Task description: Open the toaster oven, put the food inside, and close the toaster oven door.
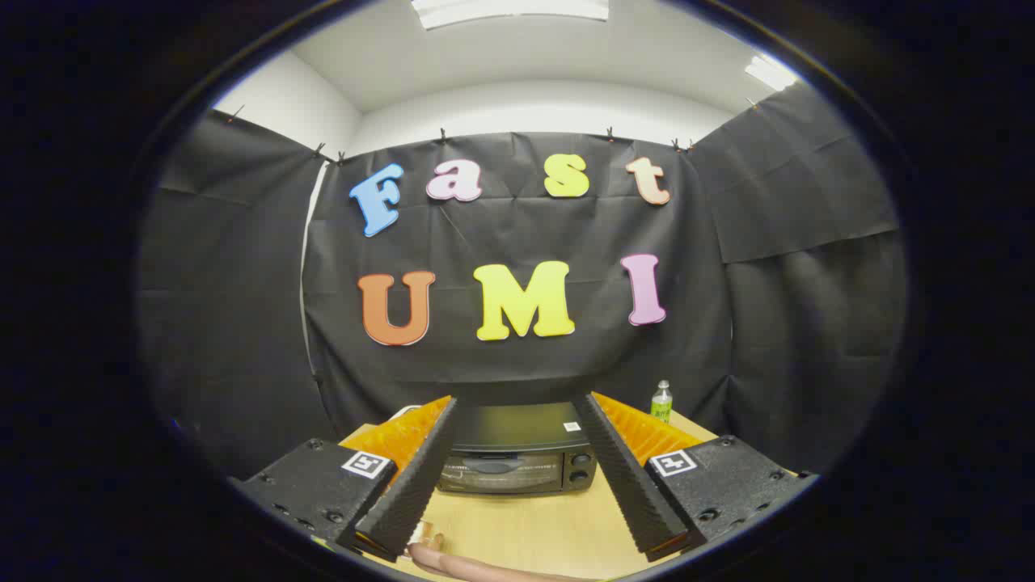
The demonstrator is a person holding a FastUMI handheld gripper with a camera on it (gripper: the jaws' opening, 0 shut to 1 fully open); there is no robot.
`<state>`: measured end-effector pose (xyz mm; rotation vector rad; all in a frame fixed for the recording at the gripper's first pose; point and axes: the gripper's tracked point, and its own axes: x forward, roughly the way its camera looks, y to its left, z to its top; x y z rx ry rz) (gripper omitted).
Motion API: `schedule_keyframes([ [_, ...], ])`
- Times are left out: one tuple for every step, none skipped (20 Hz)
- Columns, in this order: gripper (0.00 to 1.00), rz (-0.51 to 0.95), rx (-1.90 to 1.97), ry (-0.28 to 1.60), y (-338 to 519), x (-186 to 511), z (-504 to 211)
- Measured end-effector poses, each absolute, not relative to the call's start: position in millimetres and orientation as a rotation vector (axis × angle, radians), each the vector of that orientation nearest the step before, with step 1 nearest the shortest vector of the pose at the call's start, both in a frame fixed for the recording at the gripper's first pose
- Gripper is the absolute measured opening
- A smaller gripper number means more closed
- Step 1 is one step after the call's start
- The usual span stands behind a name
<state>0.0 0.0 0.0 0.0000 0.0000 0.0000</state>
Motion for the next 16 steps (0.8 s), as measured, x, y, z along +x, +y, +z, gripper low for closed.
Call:
schedule_keyframes([
  [1.00, -0.002, 0.000, 0.001, -0.1, -0.4, -0.3],
  [1.00, 0.000, -0.002, 0.007, 0.1, -0.1, -2.8],
  [1.00, 0.002, -0.002, 0.007, 0.8, -0.1, -2.7],
  [1.00, -0.001, -0.003, 0.008, -0.7, 0.4, -2.5],
  [1.00, -0.004, -0.005, 0.007, -1.3, 1.2, -2.0],
  [1.00, -0.006, -0.007, 0.006, -1.2, 2.4, -2.8],
  [1.00, -0.010, -0.008, 0.006, -1.9, 4.1, -2.9],
  [1.00, -0.013, -0.008, 0.010, -2.5, 5.8, -5.1],
  [1.00, -0.015, -0.007, 0.014, -2.7, 7.8, -6.7],
  [1.00, -0.015, -0.009, 0.016, -2.1, 10.8, -7.2],
  [1.00, -0.018, -0.014, 0.015, -2.2, 14.8, -6.7],
  [1.00, -0.027, -0.020, 0.016, -4.4, 19.0, -8.1],
  [1.00, -0.041, -0.024, 0.023, -7.1, 24.0, -9.8],
  [1.00, -0.046, -0.027, 0.030, -7.6, 31.1, -12.7],
  [1.00, -0.047, -0.030, 0.042, -6.7, 38.7, -14.6],
  [1.00, -0.048, -0.035, 0.055, -6.1, 47.6, -18.6],
])
